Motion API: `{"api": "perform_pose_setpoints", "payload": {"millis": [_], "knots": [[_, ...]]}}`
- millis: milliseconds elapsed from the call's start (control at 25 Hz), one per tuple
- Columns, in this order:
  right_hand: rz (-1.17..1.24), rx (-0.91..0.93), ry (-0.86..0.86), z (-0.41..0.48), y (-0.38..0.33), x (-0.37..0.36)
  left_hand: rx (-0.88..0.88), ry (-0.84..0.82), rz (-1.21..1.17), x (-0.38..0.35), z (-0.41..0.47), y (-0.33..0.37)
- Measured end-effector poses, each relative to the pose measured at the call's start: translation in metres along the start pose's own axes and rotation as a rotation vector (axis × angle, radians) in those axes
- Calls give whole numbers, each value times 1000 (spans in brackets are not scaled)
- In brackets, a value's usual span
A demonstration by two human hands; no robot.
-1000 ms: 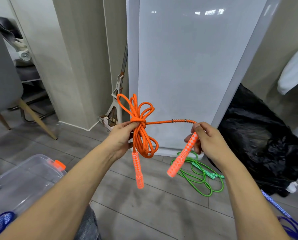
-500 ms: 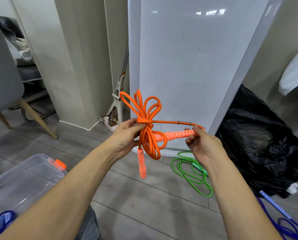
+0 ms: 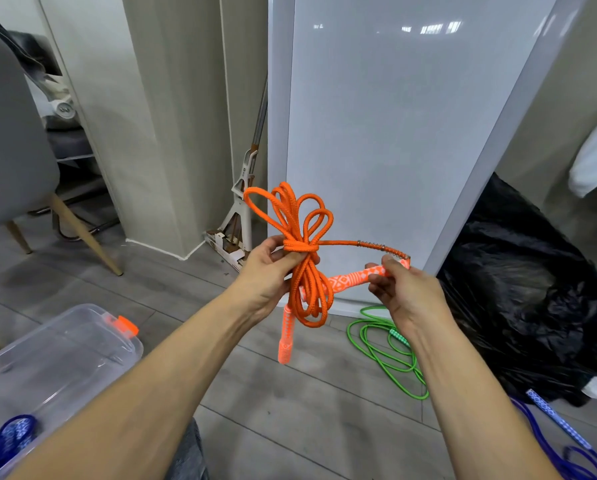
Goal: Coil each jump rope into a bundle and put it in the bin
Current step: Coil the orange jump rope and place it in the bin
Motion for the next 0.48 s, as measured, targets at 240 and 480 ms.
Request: {"api": "perform_pose_setpoints", "payload": {"millis": [240, 480], "knots": [[108, -338, -29, -6, 23, 1, -8, -74, 36, -9, -4, 4], [-201, -241, -331, -27, 25, -29, -75, -6, 218, -15, -4, -2]]}}
Point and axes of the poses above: each hand's wrist, its own z-axis towards the middle knuckle, its own x-axis out of the back of the hand, y = z × x, the point moved 6 cm from there along z, towards the middle knuckle, and after that the axes turned 11 degrees about x, right-handed, at the moved point
